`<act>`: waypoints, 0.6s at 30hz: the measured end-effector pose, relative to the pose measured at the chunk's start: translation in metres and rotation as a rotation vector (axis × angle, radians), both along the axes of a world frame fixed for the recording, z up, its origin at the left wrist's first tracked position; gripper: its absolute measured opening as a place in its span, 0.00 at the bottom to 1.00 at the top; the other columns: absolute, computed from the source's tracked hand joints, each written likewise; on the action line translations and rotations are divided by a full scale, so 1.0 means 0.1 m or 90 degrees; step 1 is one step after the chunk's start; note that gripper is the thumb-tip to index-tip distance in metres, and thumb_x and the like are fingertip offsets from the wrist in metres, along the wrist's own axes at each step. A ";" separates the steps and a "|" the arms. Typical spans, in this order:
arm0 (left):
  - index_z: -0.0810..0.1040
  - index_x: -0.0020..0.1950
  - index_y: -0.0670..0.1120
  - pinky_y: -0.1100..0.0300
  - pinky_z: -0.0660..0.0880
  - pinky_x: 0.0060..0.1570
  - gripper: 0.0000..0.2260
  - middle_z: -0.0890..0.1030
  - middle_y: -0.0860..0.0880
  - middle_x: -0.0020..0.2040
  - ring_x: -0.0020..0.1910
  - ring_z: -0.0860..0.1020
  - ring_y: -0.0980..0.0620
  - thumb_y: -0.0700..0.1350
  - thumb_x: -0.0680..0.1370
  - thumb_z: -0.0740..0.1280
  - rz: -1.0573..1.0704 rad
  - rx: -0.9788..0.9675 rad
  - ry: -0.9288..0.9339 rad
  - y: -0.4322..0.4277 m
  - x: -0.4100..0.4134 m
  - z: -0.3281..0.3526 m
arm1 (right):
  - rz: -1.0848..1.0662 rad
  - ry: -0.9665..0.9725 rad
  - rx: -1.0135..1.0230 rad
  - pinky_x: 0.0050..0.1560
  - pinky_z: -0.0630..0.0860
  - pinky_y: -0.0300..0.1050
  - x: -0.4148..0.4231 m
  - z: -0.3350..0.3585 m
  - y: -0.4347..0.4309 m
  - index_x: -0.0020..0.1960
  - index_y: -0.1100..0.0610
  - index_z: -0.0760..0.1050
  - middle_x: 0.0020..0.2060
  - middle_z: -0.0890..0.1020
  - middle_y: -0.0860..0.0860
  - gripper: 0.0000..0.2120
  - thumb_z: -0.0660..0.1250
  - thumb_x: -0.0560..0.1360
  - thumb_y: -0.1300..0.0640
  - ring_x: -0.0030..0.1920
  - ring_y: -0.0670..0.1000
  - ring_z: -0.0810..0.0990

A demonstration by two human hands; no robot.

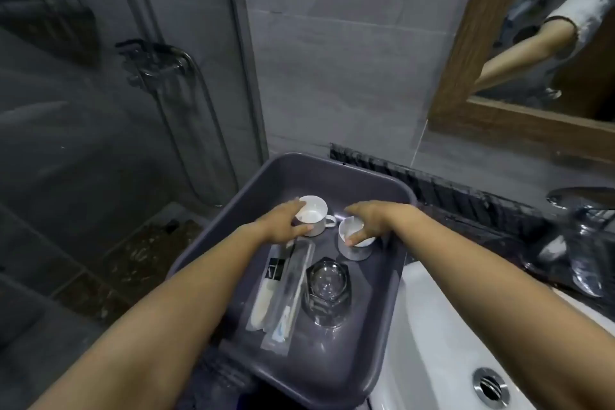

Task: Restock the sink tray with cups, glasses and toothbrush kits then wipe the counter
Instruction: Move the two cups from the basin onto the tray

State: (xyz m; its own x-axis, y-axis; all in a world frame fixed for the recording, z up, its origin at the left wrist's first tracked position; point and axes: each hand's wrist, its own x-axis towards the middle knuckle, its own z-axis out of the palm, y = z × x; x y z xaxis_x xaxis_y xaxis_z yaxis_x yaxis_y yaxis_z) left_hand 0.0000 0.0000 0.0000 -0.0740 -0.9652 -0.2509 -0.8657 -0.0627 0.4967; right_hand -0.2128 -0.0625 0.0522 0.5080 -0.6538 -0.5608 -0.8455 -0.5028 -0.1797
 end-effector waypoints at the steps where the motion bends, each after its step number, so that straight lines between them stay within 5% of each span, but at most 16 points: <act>1: 0.53 0.75 0.44 0.55 0.52 0.74 0.35 0.53 0.42 0.77 0.76 0.52 0.48 0.55 0.75 0.65 -0.013 -0.007 -0.008 -0.05 -0.01 -0.04 | 0.010 0.017 -0.009 0.73 0.61 0.55 0.00 -0.03 -0.01 0.77 0.52 0.51 0.76 0.58 0.51 0.46 0.71 0.68 0.40 0.75 0.57 0.58; 8: 0.48 0.76 0.43 0.51 0.52 0.74 0.47 0.49 0.43 0.78 0.76 0.48 0.45 0.57 0.68 0.72 -0.038 -0.039 -0.027 -0.33 -0.09 -0.21 | -0.015 0.054 -0.005 0.71 0.63 0.55 0.02 -0.26 -0.03 0.77 0.54 0.45 0.76 0.56 0.54 0.51 0.74 0.67 0.44 0.74 0.58 0.59; 18: 0.56 0.73 0.42 0.51 0.64 0.68 0.46 0.63 0.41 0.71 0.70 0.62 0.42 0.50 0.63 0.77 0.026 -0.057 0.018 -0.44 -0.03 -0.29 | -0.081 0.008 -0.055 0.57 0.74 0.52 0.04 -0.32 0.01 0.66 0.60 0.62 0.64 0.69 0.57 0.40 0.77 0.63 0.46 0.63 0.59 0.72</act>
